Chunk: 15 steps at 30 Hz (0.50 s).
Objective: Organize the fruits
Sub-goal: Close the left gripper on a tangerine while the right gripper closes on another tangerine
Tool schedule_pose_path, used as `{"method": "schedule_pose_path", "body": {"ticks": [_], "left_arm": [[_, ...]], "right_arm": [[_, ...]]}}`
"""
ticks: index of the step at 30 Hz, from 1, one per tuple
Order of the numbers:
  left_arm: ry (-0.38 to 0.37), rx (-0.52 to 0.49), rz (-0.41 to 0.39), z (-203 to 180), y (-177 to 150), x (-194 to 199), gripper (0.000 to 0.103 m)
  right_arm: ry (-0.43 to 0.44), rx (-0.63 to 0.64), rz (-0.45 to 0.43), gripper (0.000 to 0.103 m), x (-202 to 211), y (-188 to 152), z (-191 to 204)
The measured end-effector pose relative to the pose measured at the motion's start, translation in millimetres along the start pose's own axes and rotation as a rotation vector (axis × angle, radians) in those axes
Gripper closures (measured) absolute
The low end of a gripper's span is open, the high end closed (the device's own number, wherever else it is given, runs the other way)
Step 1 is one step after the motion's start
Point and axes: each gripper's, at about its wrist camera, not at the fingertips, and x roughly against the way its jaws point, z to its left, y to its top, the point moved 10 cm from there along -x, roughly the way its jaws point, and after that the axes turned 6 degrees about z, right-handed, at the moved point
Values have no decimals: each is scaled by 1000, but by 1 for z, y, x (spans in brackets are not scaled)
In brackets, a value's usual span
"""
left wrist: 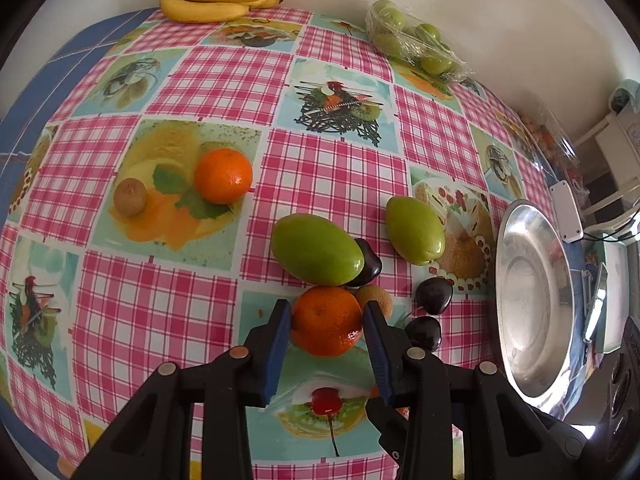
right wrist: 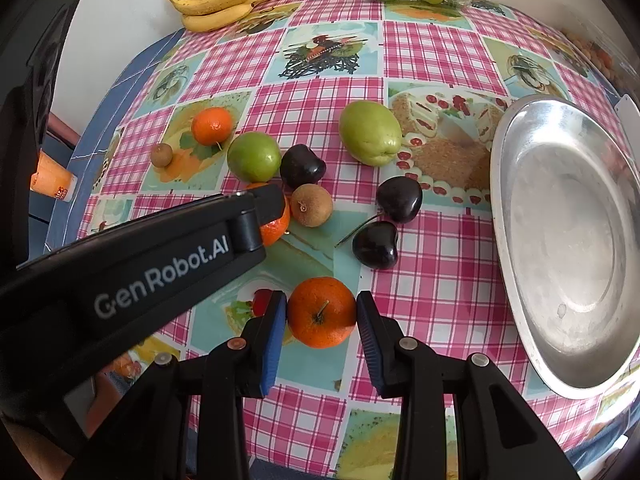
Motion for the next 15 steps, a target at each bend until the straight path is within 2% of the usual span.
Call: {"method": "schedule_pose_path", "body": {"ticks": [6, 12, 15], "left_arm": [[-8, 18, -3, 1, -1, 0, 63], [-47, 62, 3, 5, -1, 0, 62], [-50, 58, 17, 2, -2, -4, 59]], "right_arm": [[-2, -5, 5, 66, 0, -2, -1], [-4, -9, 6, 66, 1, -2, -3], [-4, -5, 5, 66, 1, -2, -2]]}}
